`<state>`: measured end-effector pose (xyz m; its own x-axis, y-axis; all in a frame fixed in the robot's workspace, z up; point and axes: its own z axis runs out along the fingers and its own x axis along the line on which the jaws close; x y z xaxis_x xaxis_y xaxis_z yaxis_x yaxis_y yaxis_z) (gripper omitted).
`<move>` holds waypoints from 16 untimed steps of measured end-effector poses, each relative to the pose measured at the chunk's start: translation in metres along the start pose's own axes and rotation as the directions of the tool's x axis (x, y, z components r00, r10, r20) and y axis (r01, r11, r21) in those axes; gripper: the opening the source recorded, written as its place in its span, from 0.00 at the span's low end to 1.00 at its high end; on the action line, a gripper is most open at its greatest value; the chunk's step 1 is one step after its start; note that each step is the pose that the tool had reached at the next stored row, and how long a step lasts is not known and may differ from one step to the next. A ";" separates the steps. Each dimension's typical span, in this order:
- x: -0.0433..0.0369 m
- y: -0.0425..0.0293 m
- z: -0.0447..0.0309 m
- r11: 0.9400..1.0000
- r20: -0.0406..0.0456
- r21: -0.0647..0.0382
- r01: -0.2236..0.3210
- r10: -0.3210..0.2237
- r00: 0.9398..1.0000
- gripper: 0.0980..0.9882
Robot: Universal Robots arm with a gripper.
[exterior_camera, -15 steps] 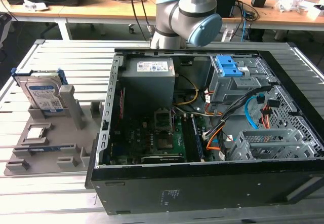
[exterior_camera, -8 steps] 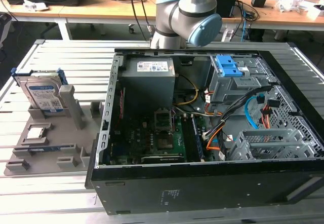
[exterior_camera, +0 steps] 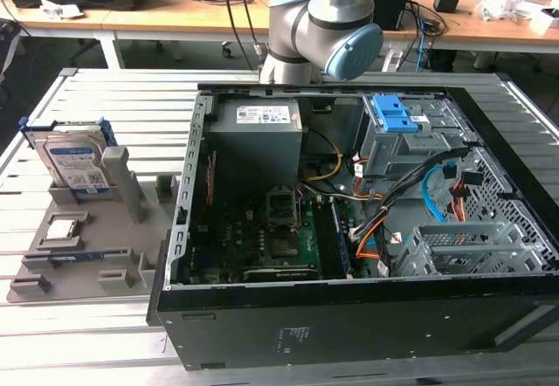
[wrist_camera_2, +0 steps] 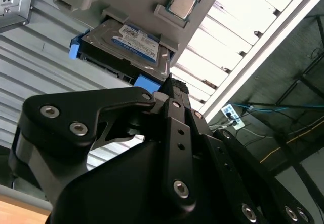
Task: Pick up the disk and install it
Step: 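Pick up the disk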
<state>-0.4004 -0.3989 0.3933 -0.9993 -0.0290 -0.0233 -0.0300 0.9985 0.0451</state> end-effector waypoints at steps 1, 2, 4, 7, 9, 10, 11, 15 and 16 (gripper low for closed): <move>0.0000 0.0000 0.0000 1.000 -0.001 0.000 0.014 -0.014 1.000 0.01; 0.0000 0.0000 0.0000 1.000 -0.001 -0.001 0.028 -0.028 1.000 0.01; 0.0000 0.0000 0.0000 0.996 -0.004 -0.002 0.085 -0.085 0.996 0.01; 0.0000 0.0000 0.0000 0.989 -0.007 -0.004 0.150 -0.150 0.989 0.01; 0.0000 0.0000 0.0000 0.982 -0.008 -0.005 0.188 -0.188 0.982 0.01; 0.0000 0.0000 0.0000 0.978 -0.009 -0.006 0.208 -0.208 0.978 0.01; 0.0000 0.0000 0.0000 0.974 -0.010 -0.006 0.226 -0.227 0.974 0.01; 0.0000 0.0000 0.0000 0.960 -0.012 -0.008 0.278 -0.278 0.960 0.01; 0.0000 0.0000 0.0000 0.955 -0.012 -0.009 0.296 -0.296 0.955 0.01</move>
<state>-0.4004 -0.3988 0.3933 -0.9458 -0.3240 -0.0233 -0.3248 0.9447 0.0450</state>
